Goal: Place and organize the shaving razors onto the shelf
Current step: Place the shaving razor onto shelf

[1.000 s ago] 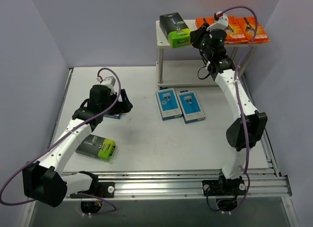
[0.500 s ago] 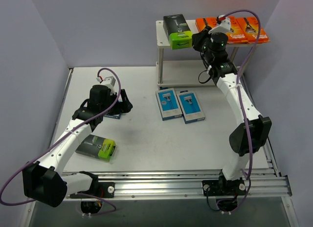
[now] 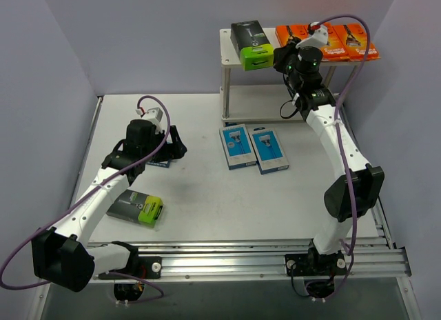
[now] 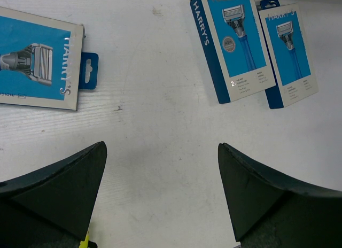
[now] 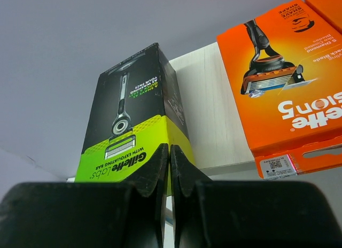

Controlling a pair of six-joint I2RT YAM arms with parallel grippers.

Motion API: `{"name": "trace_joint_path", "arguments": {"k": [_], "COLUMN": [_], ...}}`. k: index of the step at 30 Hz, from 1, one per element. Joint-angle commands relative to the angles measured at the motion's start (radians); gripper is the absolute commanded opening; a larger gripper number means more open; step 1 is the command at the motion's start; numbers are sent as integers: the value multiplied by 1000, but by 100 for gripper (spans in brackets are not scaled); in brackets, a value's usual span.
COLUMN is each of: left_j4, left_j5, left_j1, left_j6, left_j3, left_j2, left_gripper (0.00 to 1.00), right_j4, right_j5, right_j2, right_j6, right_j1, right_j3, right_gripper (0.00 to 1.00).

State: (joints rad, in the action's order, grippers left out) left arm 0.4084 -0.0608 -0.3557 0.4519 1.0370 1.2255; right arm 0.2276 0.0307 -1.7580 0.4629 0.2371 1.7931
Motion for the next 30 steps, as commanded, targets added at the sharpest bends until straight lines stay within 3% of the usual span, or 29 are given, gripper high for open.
{"name": "trace_joint_path", "arguments": {"k": [1,30], "left_j4": [-17,-17], "left_j5": [1,13], "left_j1": [6,8], "left_j6": [1,-4], "left_j3": [44,49], "left_j2": [-9,-11], "left_gripper": [94,94], "right_j4": [36,33], "right_j5": [26,23], "right_j2": [54,117], "right_j6": [-17,-32], "right_j1": [-7,-35], "right_j3": [23,-14], "right_gripper": [0,0]}}
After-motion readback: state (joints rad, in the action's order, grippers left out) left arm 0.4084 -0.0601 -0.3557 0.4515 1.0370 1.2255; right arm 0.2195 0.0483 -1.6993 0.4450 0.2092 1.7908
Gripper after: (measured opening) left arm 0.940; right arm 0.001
